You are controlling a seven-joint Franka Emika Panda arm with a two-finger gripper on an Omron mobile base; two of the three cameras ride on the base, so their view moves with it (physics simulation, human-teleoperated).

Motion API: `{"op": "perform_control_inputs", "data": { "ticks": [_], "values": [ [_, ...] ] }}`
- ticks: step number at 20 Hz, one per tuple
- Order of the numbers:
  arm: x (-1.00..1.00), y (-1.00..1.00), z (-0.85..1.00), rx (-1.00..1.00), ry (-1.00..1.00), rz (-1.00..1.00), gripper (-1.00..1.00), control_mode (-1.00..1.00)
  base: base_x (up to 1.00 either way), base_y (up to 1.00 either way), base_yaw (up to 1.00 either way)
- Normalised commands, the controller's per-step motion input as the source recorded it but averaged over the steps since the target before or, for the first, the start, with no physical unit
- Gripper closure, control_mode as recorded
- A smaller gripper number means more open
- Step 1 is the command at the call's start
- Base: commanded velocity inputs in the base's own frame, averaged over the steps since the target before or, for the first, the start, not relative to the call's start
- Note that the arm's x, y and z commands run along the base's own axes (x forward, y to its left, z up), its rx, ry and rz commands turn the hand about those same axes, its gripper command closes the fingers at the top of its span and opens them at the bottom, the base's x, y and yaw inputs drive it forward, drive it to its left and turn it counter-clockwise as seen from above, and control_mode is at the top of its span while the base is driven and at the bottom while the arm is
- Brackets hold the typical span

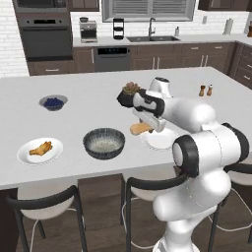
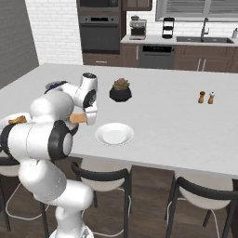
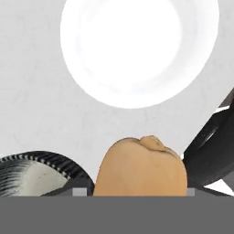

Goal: Pick the chicken drumstick and squash from their plates and place them in the bowl. Then put the bowl in the fridge.

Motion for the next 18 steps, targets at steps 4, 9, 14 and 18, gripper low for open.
{"op": "perform_control_inputs", "data": {
  "ticks": [4, 9, 14, 18],
  "values": [
    [0.15, 0.93, 0.09, 0.00, 0.12, 0.00, 1.00, -1.00, 0.00, 0.00, 0.00],
    [0.38, 0.88, 0.00, 0.00, 0.13, 0.00, 1.00, -1.00, 0.00, 0.00, 0.00],
    [0.29, 0.76, -0.12, -0.10, 0.03, 0.00, 1.00, -1.00, 0.00, 0.00, 0.00],
    [0.03, 0.34, -0.36, -0.13, 0.00, 0.00, 1.00, -1.00, 0.00, 0.00, 0.00]
  ]
}}
